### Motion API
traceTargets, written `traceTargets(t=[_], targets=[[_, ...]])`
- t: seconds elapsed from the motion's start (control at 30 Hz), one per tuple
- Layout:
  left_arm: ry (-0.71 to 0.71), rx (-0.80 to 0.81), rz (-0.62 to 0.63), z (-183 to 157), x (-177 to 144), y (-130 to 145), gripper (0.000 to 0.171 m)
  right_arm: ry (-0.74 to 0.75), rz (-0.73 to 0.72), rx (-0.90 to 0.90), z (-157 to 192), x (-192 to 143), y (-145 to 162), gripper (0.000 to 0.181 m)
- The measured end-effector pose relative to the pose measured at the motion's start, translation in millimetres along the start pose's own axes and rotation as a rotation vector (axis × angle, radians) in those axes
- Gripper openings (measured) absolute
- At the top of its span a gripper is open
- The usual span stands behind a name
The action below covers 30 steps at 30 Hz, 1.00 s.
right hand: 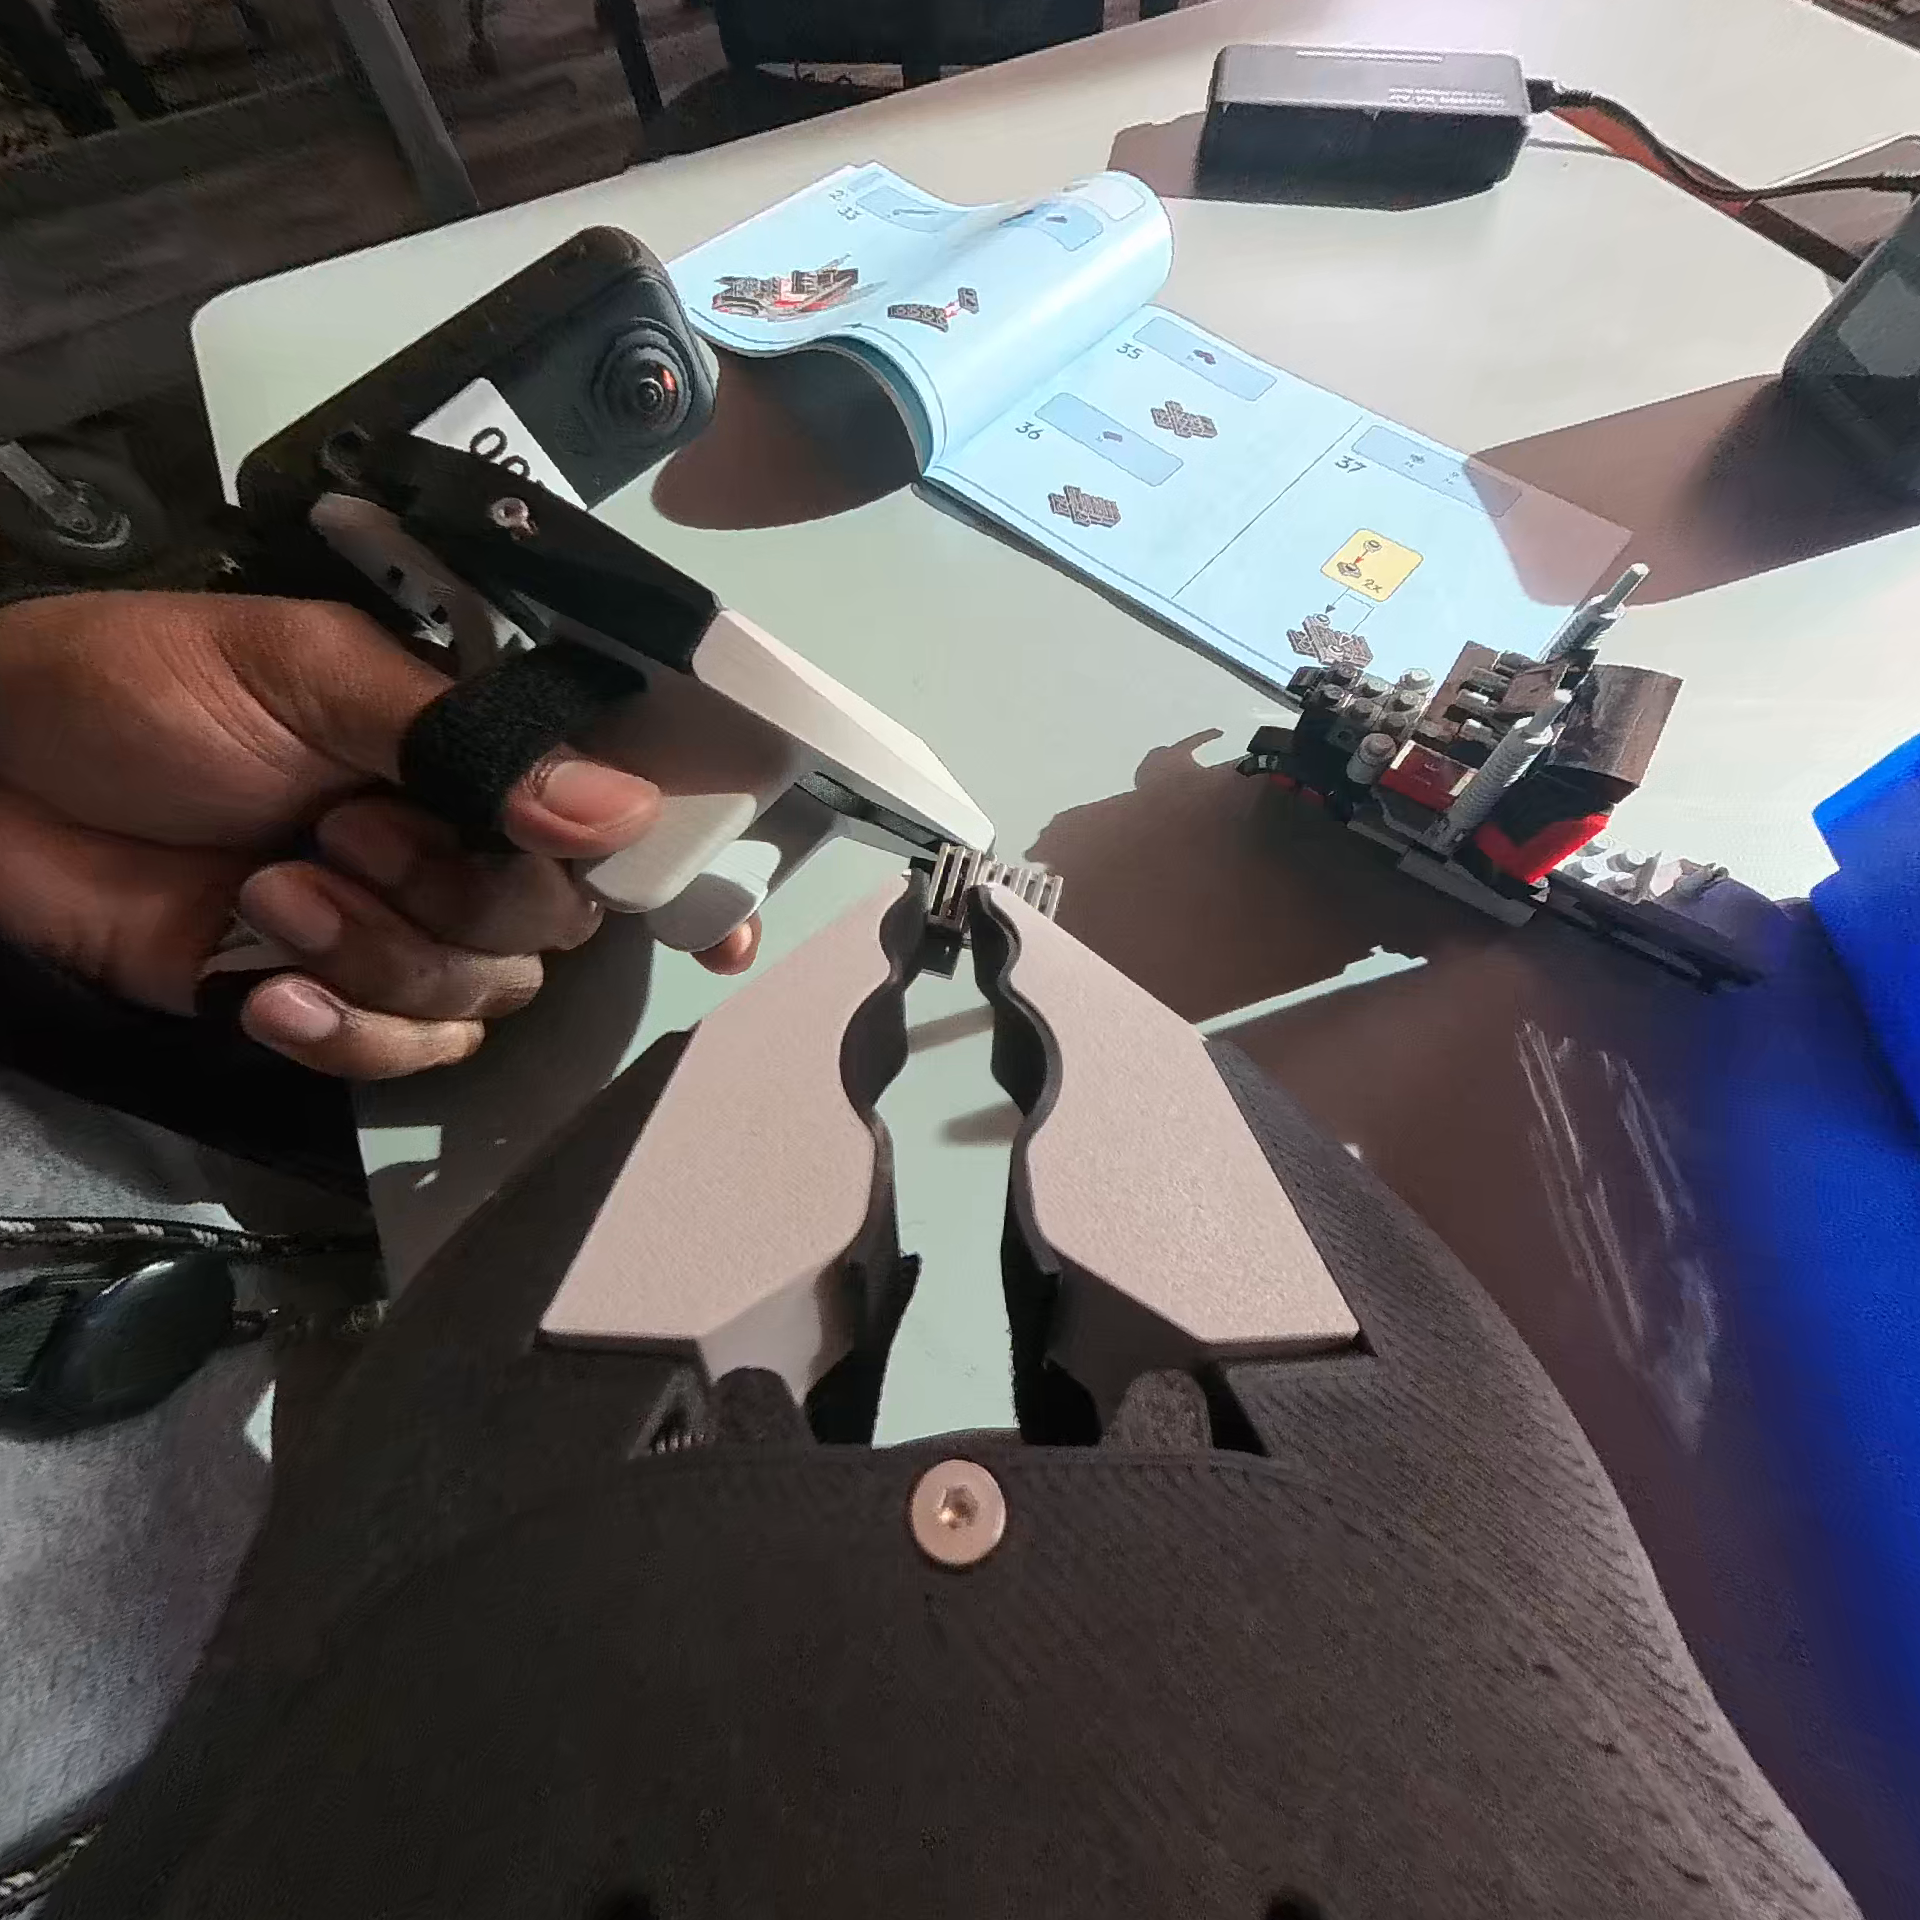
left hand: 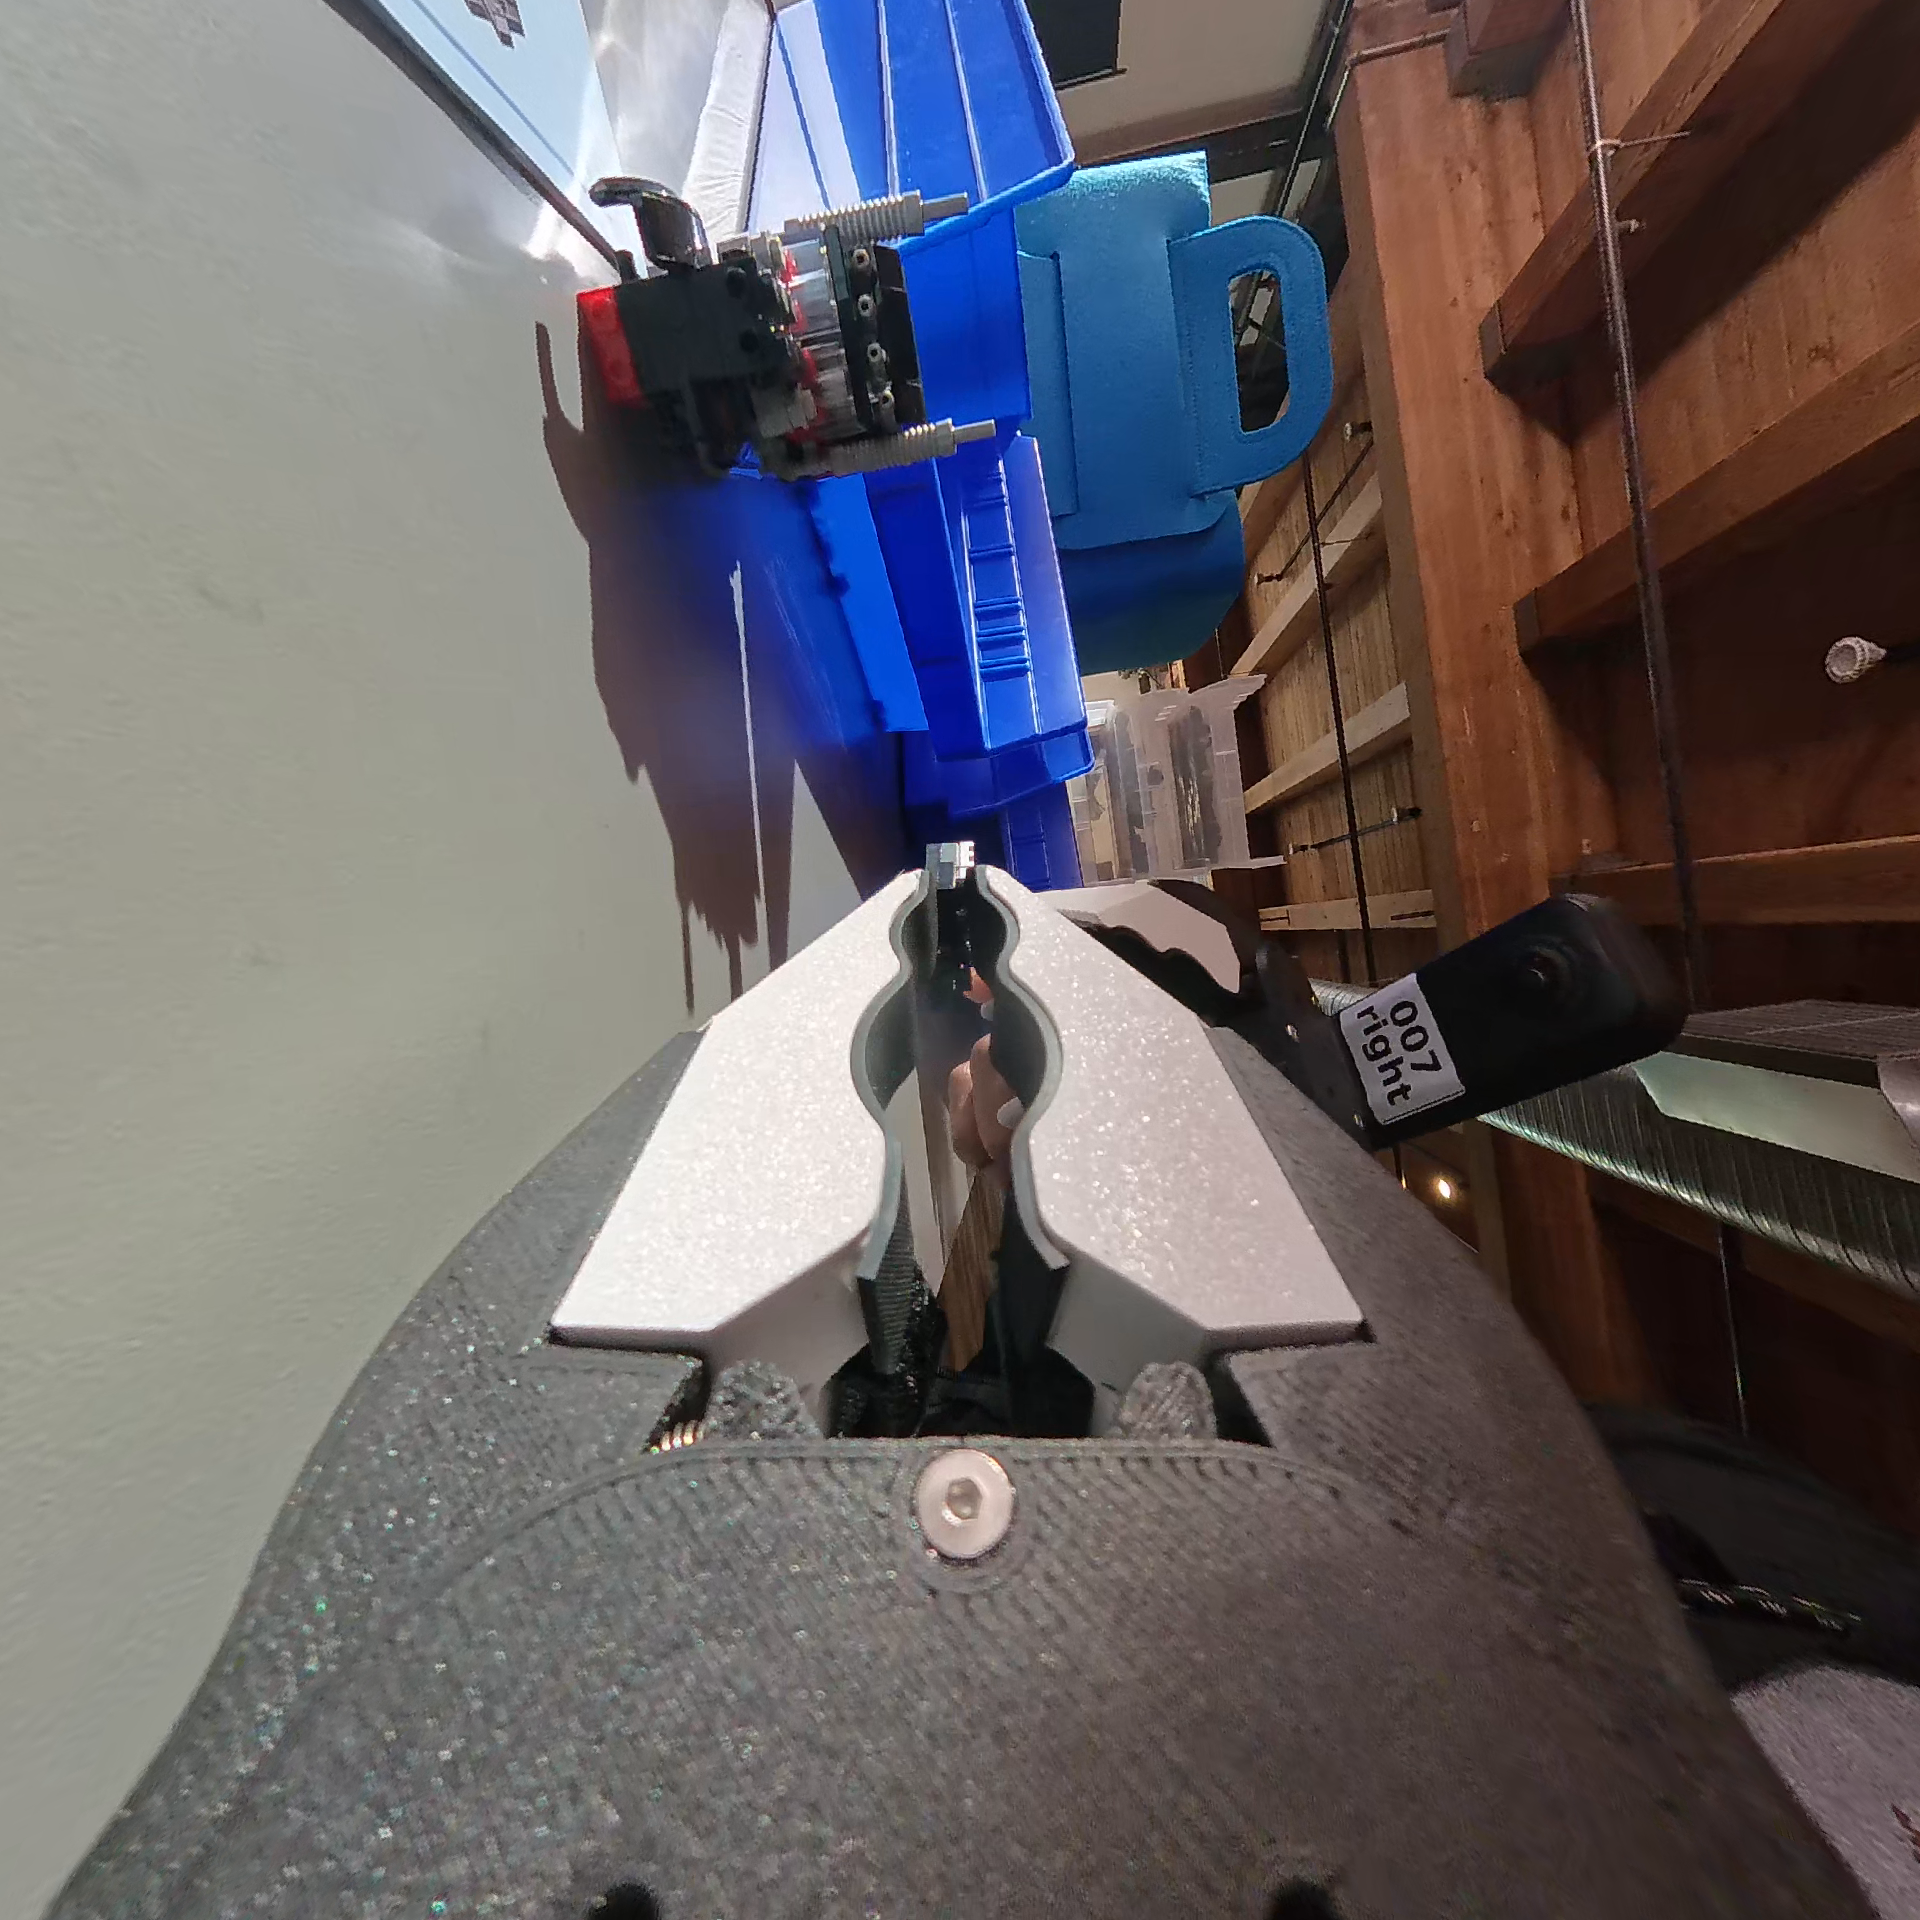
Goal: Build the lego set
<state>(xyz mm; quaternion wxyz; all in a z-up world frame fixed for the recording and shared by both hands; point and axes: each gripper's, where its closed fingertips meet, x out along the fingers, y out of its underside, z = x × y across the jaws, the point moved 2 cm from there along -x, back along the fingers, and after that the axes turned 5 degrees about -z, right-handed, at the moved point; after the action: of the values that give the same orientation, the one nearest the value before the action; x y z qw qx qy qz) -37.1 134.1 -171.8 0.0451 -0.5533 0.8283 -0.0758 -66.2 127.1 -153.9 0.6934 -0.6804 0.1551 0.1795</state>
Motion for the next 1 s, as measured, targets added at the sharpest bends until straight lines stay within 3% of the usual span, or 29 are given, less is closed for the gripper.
traceTargets(t=[0.43,1.0], targets=[[-0.014,0.001,-0.013,1.5,-1.0,-1.7,0.005,0.069,-0.015,-0.061,-0.4,3.0,2.1,0.01],[-0.017,0.0,-0.026,1.8,-1.9,-3.1,0.005,0.09,-0.076,-0.01,-6.3,-2.5,2.3,0.023]])
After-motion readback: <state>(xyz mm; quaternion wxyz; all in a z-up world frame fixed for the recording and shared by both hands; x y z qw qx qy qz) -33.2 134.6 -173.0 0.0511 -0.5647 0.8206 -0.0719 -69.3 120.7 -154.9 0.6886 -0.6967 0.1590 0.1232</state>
